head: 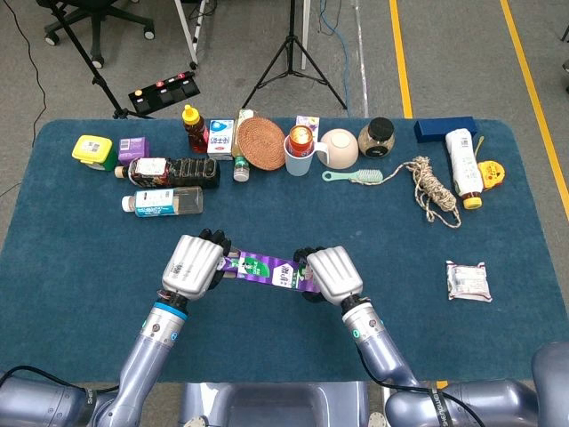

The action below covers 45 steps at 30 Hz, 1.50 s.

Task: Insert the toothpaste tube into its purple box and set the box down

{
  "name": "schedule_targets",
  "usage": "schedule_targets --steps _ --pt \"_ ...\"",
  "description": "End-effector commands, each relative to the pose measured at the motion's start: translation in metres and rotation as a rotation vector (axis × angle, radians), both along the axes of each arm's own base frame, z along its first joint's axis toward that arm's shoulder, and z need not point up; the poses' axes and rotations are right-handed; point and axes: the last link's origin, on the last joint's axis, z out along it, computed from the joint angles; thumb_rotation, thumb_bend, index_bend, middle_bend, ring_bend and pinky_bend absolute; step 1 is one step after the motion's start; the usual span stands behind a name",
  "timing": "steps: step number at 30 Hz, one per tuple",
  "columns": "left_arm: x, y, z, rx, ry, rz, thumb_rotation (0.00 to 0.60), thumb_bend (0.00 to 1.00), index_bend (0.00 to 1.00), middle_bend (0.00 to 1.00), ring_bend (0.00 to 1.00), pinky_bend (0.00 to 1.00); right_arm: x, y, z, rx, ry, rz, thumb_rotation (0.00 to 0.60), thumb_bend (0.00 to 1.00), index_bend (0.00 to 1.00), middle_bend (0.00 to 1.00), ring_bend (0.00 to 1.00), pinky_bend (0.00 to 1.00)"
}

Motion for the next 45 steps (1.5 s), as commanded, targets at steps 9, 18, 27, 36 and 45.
schedule_targets --steps 9,18,27,36,45 --pt "0.002 -0.001 0.013 0.016 -0.058 -0.022 0.6 0.29 0.14 0.12 0.28 0.52 -0.007 -0.004 0.002 0.012 -0.098 -0.015 0.6 0.37 0.45 0.52 0.52 0.6" --pt "0.007 -0.001 0.043 0.051 -0.172 -0.042 0.6 0.28 0.08 0.04 0.26 0.52 -0.016 -0.008 0.006 0.028 -0.21 -0.043 0.6 0.38 0.45 0.53 0.52 0.6" --pt "-0.014 0.012 0.098 0.142 -0.272 0.023 0.6 0.28 0.08 0.04 0.26 0.52 -0.024 -0.019 0.02 0.086 -0.439 -0.054 0.6 0.39 0.45 0.53 0.51 0.6" --pt "-0.051 0.027 0.14 0.219 -0.295 0.081 0.6 0.28 0.08 0.04 0.26 0.52 -0.032 -0.03 0.029 0.066 -0.568 -0.033 0.6 0.38 0.45 0.53 0.51 0.6" --pt "-0.067 0.03 0.158 0.235 -0.316 0.107 0.6 0.28 0.08 0.04 0.26 0.52 -0.028 -0.034 0.037 0.073 -0.736 -0.055 0.6 0.38 0.45 0.53 0.51 0.6"
